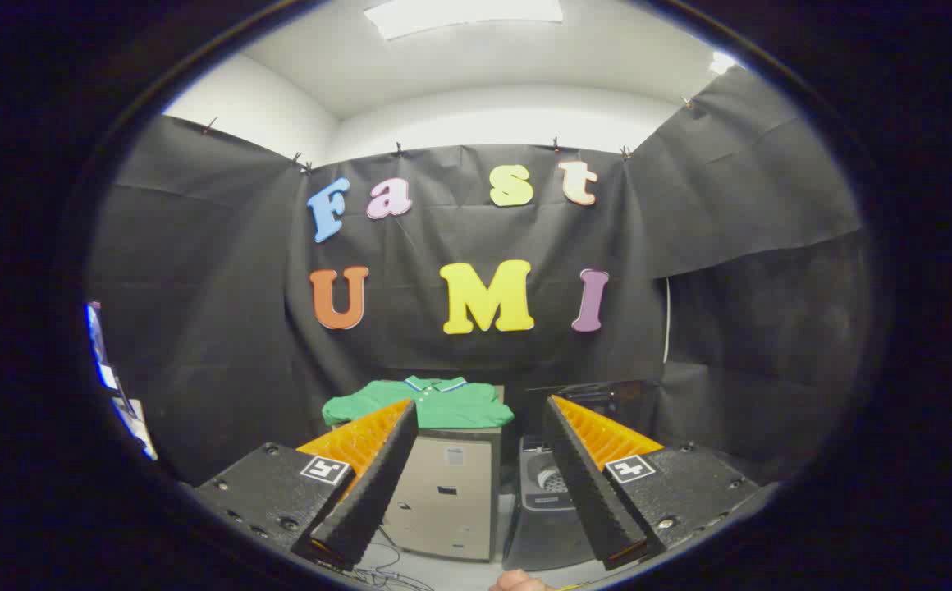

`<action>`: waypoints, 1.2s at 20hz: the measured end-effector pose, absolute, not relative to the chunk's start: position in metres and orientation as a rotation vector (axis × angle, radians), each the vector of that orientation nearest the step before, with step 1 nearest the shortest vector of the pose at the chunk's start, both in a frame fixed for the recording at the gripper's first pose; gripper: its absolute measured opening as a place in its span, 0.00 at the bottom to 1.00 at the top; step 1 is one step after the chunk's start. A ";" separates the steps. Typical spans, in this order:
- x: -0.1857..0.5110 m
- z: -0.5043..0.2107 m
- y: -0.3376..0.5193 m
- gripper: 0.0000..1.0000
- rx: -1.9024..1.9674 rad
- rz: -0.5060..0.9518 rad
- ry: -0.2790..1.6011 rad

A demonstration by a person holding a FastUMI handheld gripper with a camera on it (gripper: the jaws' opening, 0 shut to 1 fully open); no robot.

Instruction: Put the clothes into the washing machine and then close the washing machine lid.

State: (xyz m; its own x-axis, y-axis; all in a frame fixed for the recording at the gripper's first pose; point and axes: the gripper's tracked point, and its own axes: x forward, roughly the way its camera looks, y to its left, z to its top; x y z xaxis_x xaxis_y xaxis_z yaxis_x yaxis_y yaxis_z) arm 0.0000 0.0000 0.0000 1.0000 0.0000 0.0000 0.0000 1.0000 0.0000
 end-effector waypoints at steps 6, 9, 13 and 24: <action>0.022 0.011 0.018 0.98 0.005 0.061 -0.012; 0.030 0.018 0.030 0.98 0.002 0.080 -0.015; 0.044 0.020 0.045 0.98 -0.008 0.085 -0.010; 0.115 0.018 0.083 0.98 -0.005 0.050 0.124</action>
